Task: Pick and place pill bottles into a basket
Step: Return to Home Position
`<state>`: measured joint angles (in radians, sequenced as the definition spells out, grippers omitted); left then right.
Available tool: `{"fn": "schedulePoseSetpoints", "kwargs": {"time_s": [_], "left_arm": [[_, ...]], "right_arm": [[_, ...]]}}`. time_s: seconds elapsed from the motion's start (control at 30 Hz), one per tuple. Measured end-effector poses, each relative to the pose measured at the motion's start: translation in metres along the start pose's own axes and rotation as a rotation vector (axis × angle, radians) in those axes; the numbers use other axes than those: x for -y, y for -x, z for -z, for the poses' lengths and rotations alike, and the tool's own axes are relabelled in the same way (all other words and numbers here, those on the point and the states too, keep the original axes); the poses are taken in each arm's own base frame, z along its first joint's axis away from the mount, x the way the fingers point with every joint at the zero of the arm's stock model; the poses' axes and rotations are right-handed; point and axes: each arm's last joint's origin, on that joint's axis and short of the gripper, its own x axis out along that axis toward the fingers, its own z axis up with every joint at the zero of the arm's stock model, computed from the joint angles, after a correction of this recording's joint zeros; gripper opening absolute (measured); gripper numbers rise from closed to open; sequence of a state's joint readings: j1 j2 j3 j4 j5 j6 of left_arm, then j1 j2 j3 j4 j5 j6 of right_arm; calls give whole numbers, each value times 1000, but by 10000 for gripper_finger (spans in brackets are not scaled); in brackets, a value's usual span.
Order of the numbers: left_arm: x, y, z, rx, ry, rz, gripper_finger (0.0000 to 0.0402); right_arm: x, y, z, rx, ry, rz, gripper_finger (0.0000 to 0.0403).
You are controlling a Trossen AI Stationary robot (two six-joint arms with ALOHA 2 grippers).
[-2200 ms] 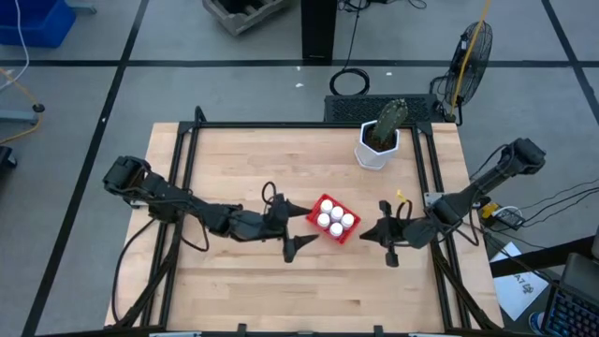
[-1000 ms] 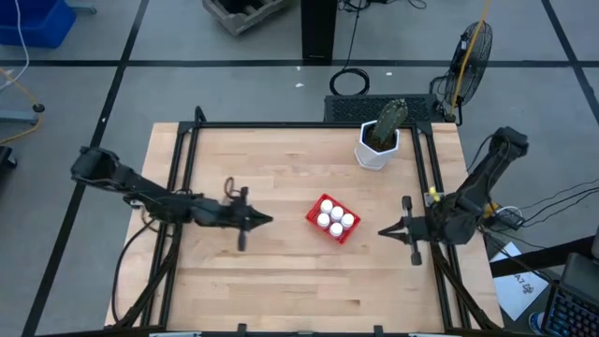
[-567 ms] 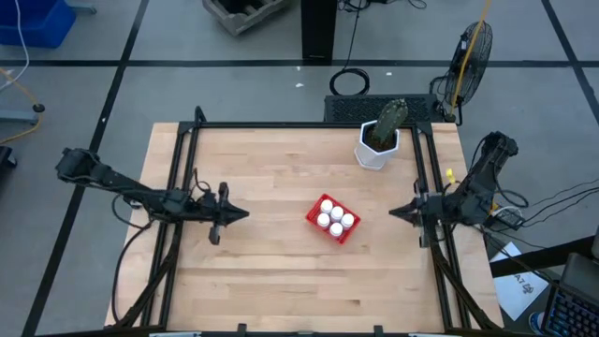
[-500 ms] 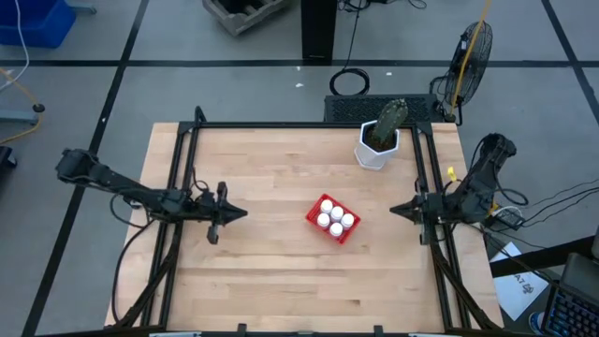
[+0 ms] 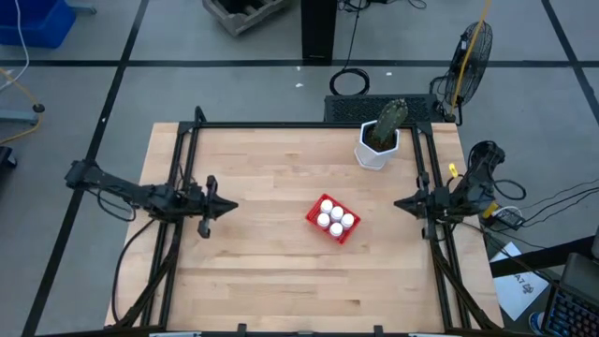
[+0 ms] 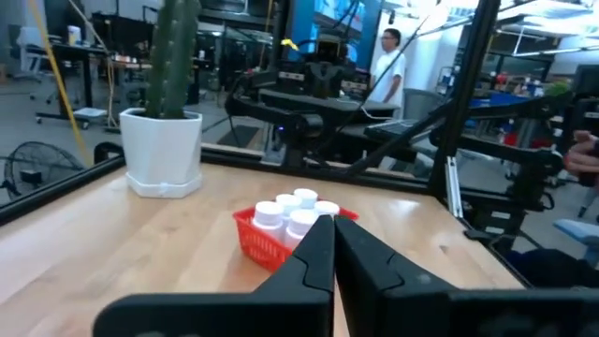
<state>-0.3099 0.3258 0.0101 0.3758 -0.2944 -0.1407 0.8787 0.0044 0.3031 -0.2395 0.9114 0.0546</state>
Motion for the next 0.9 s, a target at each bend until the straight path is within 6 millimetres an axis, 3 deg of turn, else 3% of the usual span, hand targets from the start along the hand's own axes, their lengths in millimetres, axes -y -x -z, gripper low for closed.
{"fn": "schedulePoseSetpoints", "kwargs": {"time_s": [0.13,0.37,0.67,0.9], "left_arm": [[-2,8,-3,23,7,10,14],[-3,15,-9,87,1,26,13],[-6,15,-6,65,-21,-45,4],[-7,15,-6,61,-43,-81,34]], "right_arm": [[-6,-2,0,58,-68,-105,0],[-18,-13,38,90,-39,-188,0],[-11,-20,34,170,-49,-230,0],[4,-31,43,92,-6,-124,0]]}}
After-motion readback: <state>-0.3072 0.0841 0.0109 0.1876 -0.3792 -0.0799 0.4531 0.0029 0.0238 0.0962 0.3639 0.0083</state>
